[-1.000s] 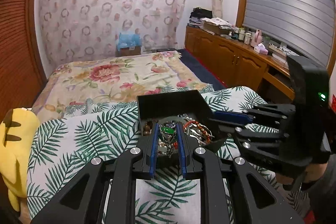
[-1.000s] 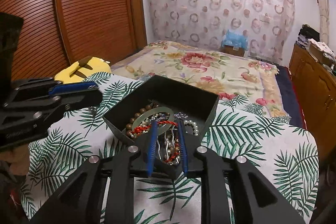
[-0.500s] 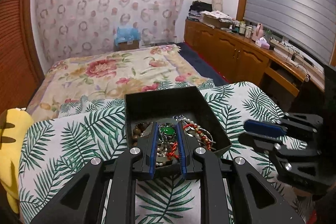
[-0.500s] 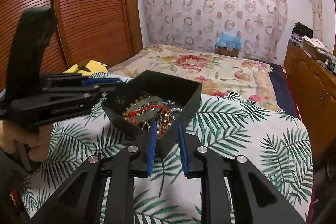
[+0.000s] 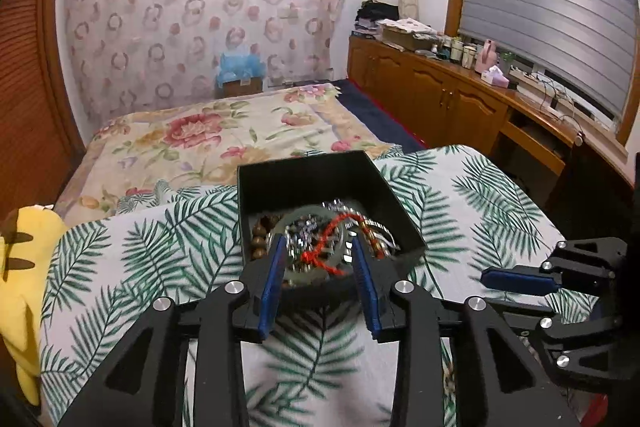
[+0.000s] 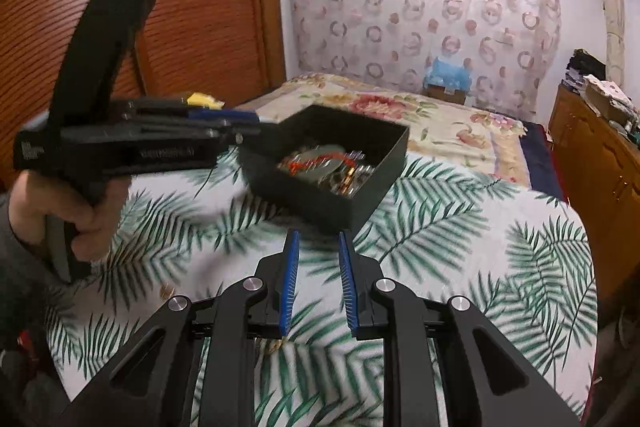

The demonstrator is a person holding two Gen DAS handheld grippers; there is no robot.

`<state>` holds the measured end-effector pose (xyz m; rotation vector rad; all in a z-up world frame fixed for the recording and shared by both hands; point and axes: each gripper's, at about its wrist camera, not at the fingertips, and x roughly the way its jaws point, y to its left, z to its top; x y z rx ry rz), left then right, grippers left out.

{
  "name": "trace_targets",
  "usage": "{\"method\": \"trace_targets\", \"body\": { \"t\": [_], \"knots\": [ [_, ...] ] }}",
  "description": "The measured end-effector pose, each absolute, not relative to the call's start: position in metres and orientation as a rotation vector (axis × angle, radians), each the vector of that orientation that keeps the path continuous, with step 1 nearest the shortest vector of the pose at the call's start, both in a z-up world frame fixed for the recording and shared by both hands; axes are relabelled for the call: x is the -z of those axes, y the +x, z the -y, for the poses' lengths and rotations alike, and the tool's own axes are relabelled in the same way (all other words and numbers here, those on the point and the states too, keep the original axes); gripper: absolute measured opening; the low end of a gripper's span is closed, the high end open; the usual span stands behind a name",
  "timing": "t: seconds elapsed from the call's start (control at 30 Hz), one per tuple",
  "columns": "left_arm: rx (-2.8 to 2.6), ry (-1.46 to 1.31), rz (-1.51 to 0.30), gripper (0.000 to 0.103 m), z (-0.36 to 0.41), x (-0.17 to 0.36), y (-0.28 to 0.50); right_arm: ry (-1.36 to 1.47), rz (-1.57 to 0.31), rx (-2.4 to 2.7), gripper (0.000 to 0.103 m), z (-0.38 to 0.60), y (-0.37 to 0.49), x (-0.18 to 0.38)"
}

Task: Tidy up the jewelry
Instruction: 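Grasp the gold ring with the right tool while the left tool approaches the flower charm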

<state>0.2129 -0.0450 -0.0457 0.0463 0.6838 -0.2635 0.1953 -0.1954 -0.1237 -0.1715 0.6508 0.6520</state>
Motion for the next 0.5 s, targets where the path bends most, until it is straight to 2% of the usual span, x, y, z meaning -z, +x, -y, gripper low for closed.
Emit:
{"method": "trace_targets", "body": {
  "t": [0.17,0.2,0.33,0.4,0.5],
  "knots": [
    [0.275,0.058,-0.680,0.042,0.036,0.049,0.183,-0.204,-0.711,-0.671,0.023,0.189,0.179,0.139],
    [0.275,0.059,-0.682,0.048,0.034,0.050,0.177,-0.209,-0.719,-0.674,0.023,0.188,0.177,0.141],
    [0.275,0.058,-0.688,0.061,0.026,0.056,0.161,-0.246,-0.768,-0.676,0.023,0.184,0.171,0.155],
    [0.269,0.059,-0.695,0.071,0.022,0.060,0.152,-0.253,-0.784,-0.673,0.023,0.183,0.170,0.160],
    [0.270,0.061,-0.711,0.076,0.016,0.066,0.140,-0.256,-0.810,-0.663,0.022,0.183,0.172,0.166]
  ]
}}
